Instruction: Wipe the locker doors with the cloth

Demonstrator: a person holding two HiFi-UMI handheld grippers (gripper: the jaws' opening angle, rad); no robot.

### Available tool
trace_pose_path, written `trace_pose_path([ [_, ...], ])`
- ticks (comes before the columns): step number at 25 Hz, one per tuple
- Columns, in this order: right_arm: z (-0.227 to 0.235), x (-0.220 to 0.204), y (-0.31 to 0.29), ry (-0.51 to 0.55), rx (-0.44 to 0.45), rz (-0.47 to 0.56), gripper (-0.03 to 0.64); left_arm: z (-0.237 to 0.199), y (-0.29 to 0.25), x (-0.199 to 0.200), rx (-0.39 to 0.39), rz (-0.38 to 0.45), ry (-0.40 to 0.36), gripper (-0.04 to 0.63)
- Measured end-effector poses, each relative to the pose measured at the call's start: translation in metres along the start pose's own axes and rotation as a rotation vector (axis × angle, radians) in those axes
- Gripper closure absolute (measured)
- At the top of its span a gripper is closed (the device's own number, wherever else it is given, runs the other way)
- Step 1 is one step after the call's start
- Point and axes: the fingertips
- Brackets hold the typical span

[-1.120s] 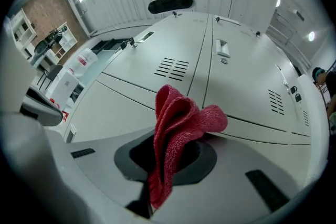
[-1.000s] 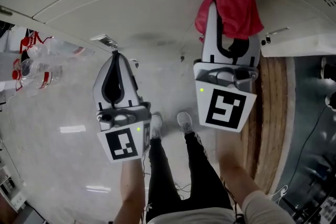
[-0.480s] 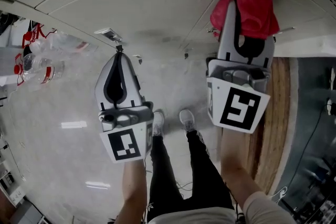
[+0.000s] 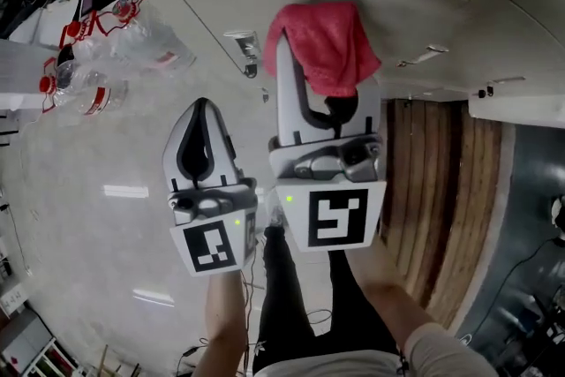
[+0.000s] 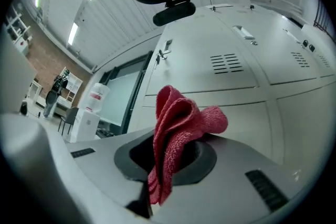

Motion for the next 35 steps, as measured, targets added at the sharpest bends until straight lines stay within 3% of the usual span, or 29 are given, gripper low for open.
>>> trace_pose_path([
  [3, -0.033, -0.010, -0.022, -0.003, 0.019, 0.017, 0.586, -0.020, 0.005, 0.003, 0.012, 0.029, -0.005, 0.580],
  [8, -0.068, -0.031, -0.049, 0.043, 0.077, -0.031, 0.586, -0.050, 0.016, -0.011, 0.081, -0.022, -0.008, 0.579],
  [18, -0.075, -0.040, -0.054, 0.118, 0.100, -0.064, 0.586, -0.058, 0.014, -0.012, 0.088, 0.016, 0.024, 0.580],
  [27, -0.028, -0.043, -0.030, 0.117, 0.044, -0.083, 0.586, -0.021, 0.004, -0.022, 0.050, -0.023, -0.002, 0.579],
  [31, 0.002, -0.042, -0.015, 0.156, 0.003, -0.089, 0.586, 0.006, -0.004, -0.020, 0.001, -0.001, 0.017, 0.579],
  [35, 0.034, -0.044, 0.002, 0.168, -0.041, -0.103, 0.586, 0.022, -0.009, -0.020, -0.001, 0.001, 0.012, 0.580],
])
Point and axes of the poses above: the fingertips, and each gripper's own axes: y backward along the fingers, z to its right, x out of its top, and after that the axes turned 5 degrees about x, right-handed
